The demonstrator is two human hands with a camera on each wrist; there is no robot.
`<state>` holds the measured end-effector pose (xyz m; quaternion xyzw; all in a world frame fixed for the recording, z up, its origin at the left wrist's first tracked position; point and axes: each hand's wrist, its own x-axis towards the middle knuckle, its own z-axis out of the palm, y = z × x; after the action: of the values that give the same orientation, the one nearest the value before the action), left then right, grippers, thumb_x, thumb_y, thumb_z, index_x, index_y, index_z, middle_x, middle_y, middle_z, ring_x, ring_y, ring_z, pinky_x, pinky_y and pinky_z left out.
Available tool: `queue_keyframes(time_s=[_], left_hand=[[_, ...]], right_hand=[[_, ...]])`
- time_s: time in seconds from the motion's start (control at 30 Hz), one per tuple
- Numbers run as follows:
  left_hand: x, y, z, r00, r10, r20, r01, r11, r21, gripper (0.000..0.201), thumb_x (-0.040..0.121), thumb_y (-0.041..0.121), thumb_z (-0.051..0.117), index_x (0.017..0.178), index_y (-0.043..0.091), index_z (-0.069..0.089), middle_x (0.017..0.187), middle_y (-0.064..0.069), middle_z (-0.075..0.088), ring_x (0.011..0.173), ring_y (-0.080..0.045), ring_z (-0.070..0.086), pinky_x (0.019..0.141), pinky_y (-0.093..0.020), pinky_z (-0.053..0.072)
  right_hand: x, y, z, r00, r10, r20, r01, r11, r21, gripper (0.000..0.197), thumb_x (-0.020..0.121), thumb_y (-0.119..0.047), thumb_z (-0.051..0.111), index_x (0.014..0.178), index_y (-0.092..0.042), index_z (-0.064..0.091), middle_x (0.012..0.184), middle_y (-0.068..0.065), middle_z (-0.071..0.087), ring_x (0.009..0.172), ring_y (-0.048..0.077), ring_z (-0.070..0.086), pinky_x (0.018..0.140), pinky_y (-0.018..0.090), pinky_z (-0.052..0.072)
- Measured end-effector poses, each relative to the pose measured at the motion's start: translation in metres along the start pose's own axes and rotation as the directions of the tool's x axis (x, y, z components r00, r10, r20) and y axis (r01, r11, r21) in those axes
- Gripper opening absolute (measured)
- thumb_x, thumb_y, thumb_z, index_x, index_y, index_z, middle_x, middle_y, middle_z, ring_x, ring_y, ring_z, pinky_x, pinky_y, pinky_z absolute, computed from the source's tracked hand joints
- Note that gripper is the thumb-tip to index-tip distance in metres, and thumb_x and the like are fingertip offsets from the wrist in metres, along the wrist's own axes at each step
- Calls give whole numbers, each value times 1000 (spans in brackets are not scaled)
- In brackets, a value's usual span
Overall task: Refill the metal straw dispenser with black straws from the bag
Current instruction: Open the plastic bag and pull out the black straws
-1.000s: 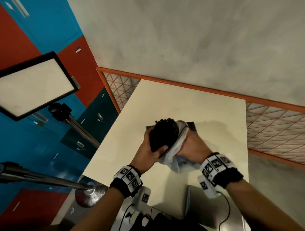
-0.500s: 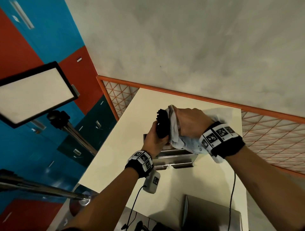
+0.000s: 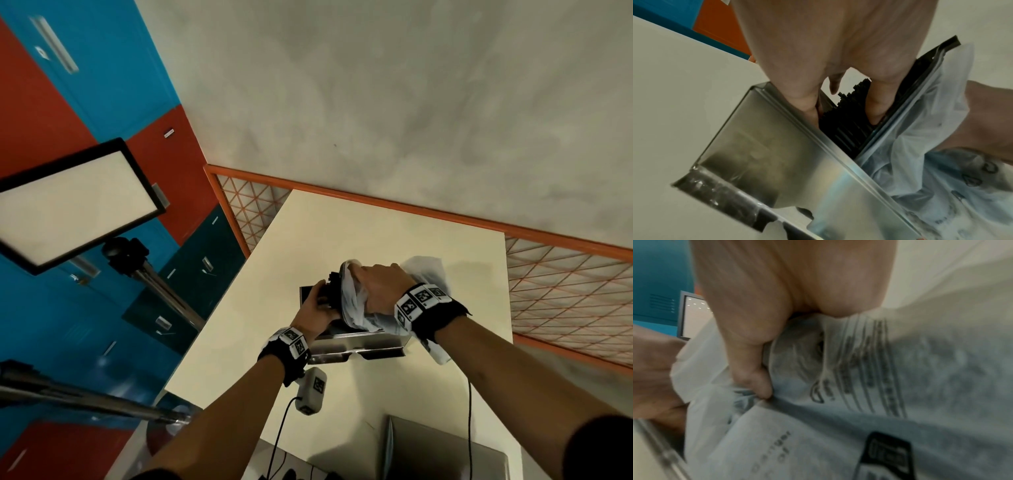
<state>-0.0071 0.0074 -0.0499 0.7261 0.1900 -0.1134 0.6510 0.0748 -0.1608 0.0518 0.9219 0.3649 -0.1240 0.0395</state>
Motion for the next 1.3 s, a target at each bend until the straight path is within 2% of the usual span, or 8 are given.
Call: queue_keyframes(time_s=[0.2,0.3,0.43,0.57,0.73,0.97,1.1,1.3], left_hand=[[-10,2,-5,991,102,84,-112,986,124,92,77,5,73,154,30,31,139,2,57,122,-16,59,103,-36,51],[-10,-1,-9,993,90,74,-99,985,139,110,66,17,79,157,26,17,142,-2,48,124,-17,54,105,-36,48],[-9,-3,-7,987,89,130,-118,964,238,129,67,26,93,160,24,4,141,9,43,127,-11,49,105,-28,43],[-10,-4,-4,985,110,131,-142,953,267,137,51,55,85,159,25,7,145,8,43,128,-10,49,108,-31,44],[-9,-7,-4,977,125,171,-171,940,295,137,53,54,90,159,27,8,147,11,41,135,-11,47,112,-40,44],[-14,-8,-2,973,140,181,-203,896,394,148,48,62,94,158,38,-2,163,11,25,147,-9,31,118,-43,36],[-9,-12,4,977,151,152,-204,868,452,150,42,70,92,156,43,-1,163,10,24,148,-11,30,117,-46,38],[-8,-11,9,973,198,117,-230,839,493,147,50,58,93,160,28,0,164,3,22,150,-17,22,120,-46,33]], right_hand=[[-2,7,13,999,-29,-15,28,998,-57,64,76,-41,64,129,-18,34,114,0,58,103,25,52,83,44,45],[-4,10,14,999,-33,28,34,999,-39,76,70,-44,70,133,-19,35,125,5,45,105,27,53,86,46,46],[-8,12,15,997,-56,55,57,998,-10,88,62,-47,74,135,-20,33,134,6,42,103,28,58,87,45,46],[-10,15,13,994,-93,61,94,995,-26,86,60,-53,71,127,-19,30,122,2,55,99,27,59,85,45,46],[-8,14,20,996,-68,55,69,998,-9,82,51,-55,69,115,-24,28,104,-3,57,89,26,60,79,43,46],[-11,14,18,988,-116,102,124,989,-78,104,45,-64,70,132,-30,26,125,-1,53,99,26,57,82,45,44],[-7,8,17,985,-105,138,123,984,-132,100,46,-55,74,131,-29,28,124,-1,54,103,26,56,83,46,43],[4,0,16,975,-87,203,118,982,-147,86,58,-42,72,132,-22,34,117,3,58,98,29,59,78,43,43]])
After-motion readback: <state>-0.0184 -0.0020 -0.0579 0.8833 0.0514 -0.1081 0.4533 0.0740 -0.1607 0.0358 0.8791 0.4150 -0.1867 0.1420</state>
